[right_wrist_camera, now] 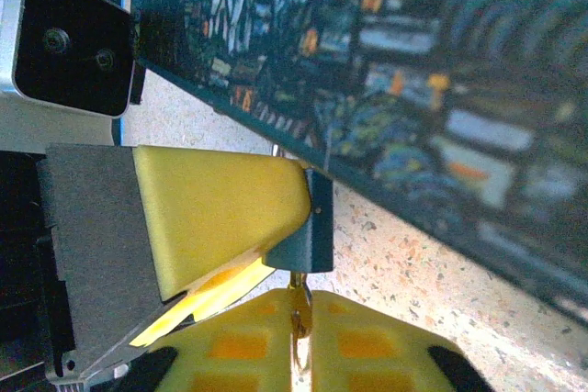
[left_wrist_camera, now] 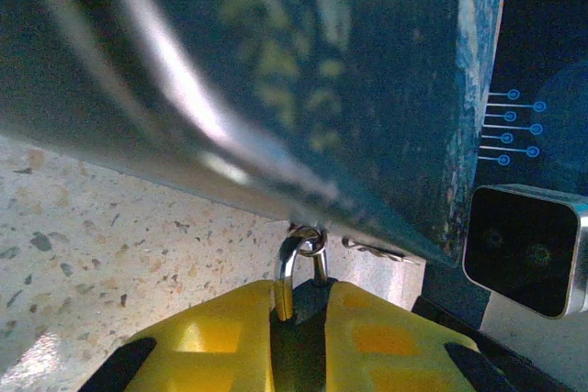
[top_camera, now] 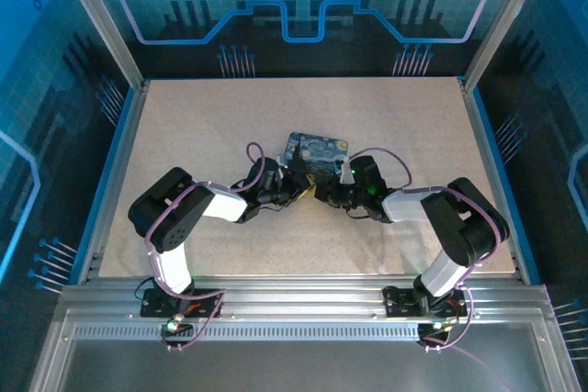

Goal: Unlock the padlock with the key

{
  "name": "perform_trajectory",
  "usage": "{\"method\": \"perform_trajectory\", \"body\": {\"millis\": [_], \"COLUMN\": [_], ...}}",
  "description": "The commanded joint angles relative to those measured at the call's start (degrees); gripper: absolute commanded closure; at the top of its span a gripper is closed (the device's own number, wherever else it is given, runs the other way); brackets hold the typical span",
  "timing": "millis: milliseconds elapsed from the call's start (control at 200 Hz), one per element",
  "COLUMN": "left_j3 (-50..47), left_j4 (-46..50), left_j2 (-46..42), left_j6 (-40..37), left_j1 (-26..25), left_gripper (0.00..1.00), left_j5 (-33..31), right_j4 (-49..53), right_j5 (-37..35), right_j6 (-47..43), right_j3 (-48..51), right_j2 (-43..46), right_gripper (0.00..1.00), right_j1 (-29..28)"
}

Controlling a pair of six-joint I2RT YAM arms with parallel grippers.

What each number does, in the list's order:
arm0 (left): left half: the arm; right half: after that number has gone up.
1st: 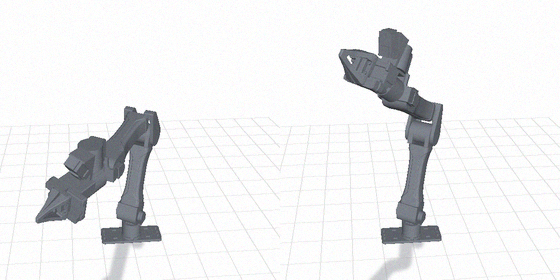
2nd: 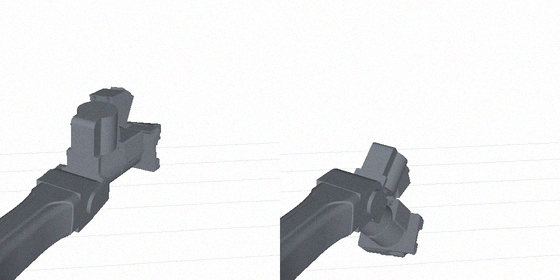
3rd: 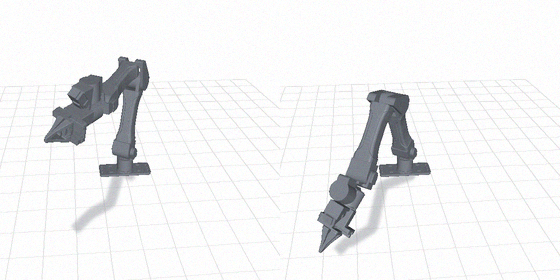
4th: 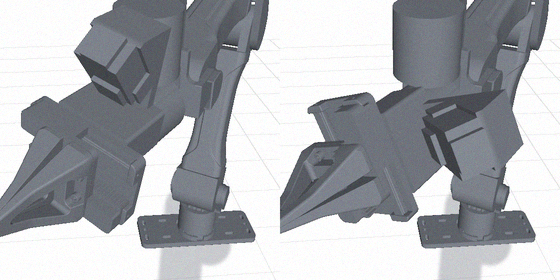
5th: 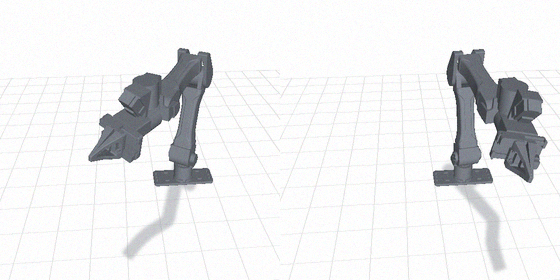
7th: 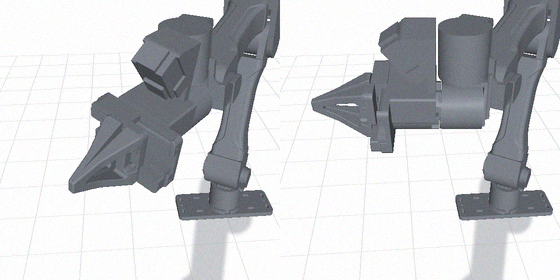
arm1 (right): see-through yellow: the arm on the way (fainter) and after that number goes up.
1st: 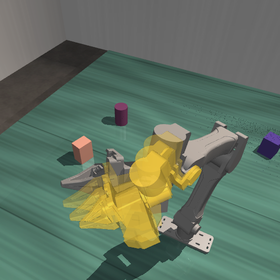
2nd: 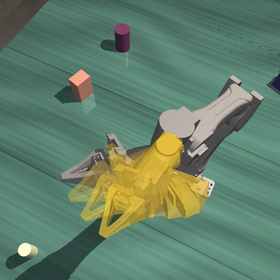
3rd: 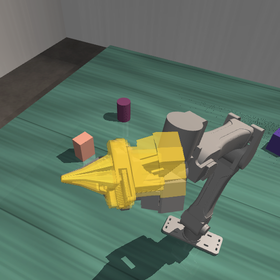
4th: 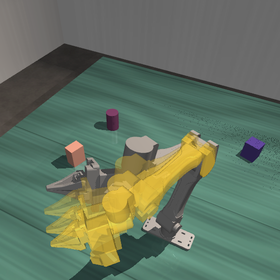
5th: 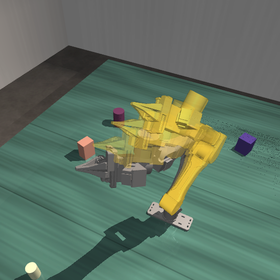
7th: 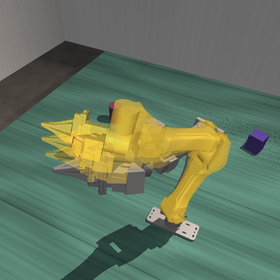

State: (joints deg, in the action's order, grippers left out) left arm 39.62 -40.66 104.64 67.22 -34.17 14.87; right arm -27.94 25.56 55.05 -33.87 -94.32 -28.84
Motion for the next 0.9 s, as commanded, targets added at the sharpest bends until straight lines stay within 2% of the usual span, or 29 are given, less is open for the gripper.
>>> {"method": "perform_trajectory", "body": {"millis": [0,250,430,655,895], "left_j3": [0.12,-0.23,-0.51,-0.50,-0.44], "left_j4": [-0.39,-0.29,-0.03,1.15,2.92], "left_j2": [0.57,-0.29,-1.15,-2.35,-4.20], "left_j6": [-0.29,-0.07,0.28,1.20,1.71], "left_j1": [-1.05,-1.05,-1.04,-1.06,-0.99], "left_gripper": [0.95,0.98,0.99,1.00,1.00], "left_j5": [0.73,0.24,-0.06,-0.11,-0.27], "right_j4": [1.40,5.21,15.69,25.86,27.86], "right_j5": [0.52,-1.71,-6.64,-14.28,-19.42], "right_j6": [-0.31,-3.05,-9.64,-22.82,-38.01], "right_j3": [0.37,2.03,1.70,0.52,0.27], "right_j2": [2.06,5.63,11.40,21.21,31.02], "right_gripper": [0.83,0.70,0.62,0.52,0.42], "right_j1": [-0.78,0.02,0.19,0.39,-0.05]}}
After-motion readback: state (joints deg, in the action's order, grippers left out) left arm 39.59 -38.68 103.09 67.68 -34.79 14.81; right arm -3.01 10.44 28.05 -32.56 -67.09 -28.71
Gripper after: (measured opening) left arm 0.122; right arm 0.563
